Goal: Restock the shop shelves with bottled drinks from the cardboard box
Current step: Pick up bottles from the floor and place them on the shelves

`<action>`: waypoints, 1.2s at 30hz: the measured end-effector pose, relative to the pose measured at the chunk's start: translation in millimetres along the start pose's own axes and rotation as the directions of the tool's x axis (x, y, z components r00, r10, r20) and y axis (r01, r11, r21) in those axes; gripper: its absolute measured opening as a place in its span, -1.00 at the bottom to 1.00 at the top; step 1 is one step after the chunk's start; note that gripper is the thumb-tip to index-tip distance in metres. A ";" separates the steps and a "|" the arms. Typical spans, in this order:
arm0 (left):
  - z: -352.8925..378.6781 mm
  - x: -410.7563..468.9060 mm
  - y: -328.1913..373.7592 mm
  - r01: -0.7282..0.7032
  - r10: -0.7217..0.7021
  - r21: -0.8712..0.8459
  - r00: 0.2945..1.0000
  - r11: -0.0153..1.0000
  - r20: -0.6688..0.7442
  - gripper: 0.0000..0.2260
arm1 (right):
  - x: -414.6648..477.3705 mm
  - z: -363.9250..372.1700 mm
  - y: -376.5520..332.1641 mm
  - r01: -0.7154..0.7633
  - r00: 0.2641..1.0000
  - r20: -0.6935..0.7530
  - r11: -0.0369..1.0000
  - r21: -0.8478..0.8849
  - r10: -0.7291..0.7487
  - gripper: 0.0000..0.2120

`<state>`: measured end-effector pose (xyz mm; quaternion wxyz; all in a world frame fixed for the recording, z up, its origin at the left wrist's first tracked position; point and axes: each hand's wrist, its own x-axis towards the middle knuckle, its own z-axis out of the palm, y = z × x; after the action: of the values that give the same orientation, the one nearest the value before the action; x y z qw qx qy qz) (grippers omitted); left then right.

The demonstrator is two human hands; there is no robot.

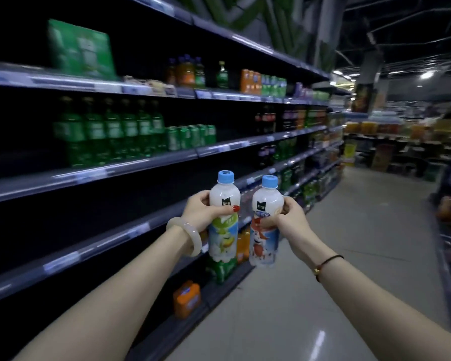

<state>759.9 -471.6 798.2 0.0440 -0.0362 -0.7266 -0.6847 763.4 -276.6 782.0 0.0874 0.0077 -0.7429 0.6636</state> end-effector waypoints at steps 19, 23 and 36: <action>-264.9 -130.0 -2.5 0.045 -0.025 0.023 0.834 0.999 -0.551 -0.68 | -56.3 301.0 -37.1 0.002 0.782 0.613 0.985 0.172 -0.109 -0.58; -299.7 -157.8 -3.5 0.052 -0.035 0.006 0.749 0.999 -0.662 -0.63 | -73.4 347.9 -44.2 0.016 0.692 0.709 0.985 0.173 -0.136 -0.60; -426.0 -290.0 -1.4 0.084 0.007 0.050 0.453 0.995 -0.892 -0.66 | -180.4 500.1 -77.9 -0.032 0.388 0.898 0.970 0.239 -0.208 -0.54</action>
<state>1054.0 -894.7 788.8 0.4033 0.3455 -0.6258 -0.5712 891.2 -798.6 781.5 -0.3023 0.4208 -0.5888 0.6204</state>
